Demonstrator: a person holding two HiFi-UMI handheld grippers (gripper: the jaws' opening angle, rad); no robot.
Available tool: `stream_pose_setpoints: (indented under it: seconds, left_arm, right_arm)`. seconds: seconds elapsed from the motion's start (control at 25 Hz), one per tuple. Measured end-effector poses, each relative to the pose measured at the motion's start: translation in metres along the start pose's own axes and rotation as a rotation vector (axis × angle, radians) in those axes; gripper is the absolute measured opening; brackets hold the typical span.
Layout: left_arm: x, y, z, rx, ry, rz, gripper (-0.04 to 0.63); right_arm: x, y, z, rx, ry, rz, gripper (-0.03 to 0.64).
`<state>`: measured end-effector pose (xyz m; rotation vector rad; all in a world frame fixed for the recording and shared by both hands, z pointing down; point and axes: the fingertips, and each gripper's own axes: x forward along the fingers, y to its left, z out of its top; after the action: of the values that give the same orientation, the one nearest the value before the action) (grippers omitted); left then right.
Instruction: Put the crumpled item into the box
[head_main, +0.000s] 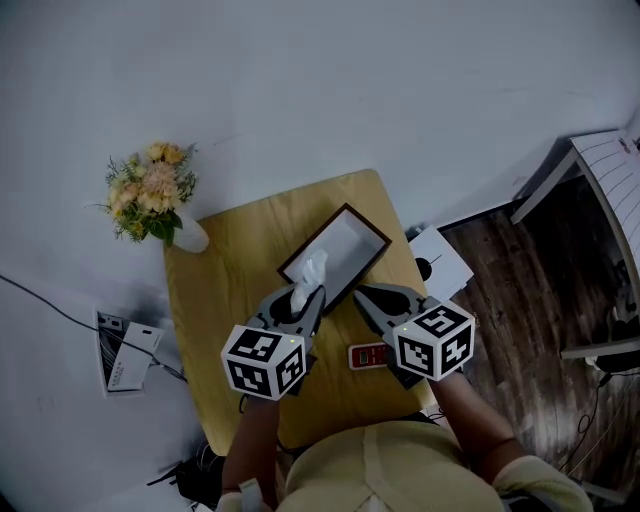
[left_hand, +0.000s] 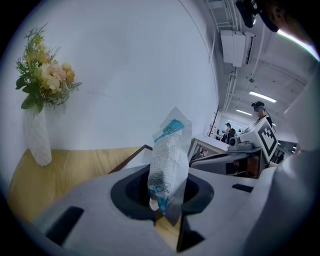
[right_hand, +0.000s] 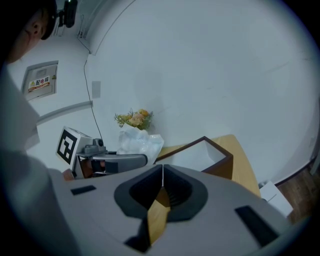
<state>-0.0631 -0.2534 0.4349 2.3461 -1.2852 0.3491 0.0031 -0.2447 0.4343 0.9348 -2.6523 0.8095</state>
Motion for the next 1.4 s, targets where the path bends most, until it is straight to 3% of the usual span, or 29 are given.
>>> stream_pose_setpoints:
  seconds: [0.56, 0.96, 1.28, 1.4]
  left_arm:
    - [0.026, 0.021, 0.008, -0.033, 0.006, 0.008, 0.089]
    - [0.038, 0.027, 0.008, 0.087, 0.051, 0.015, 0.089]
    - [0.045, 0.029, 0.006, 0.113, 0.087, -0.004, 0.089]
    - [0.046, 0.031, 0.009, 0.142, 0.076, 0.009, 0.141]
  right_arm:
    - [0.023, -0.016, 0.004, 0.022, 0.025, 0.038, 0.031]
    - [0.031, -0.022, 0.0, 0.041, 0.032, 0.034, 0.031]
    - [0.033, -0.025, -0.002, 0.05, 0.036, 0.03, 0.031]
    - [0.034, -0.027, -0.004, 0.055, 0.038, 0.029, 0.031]
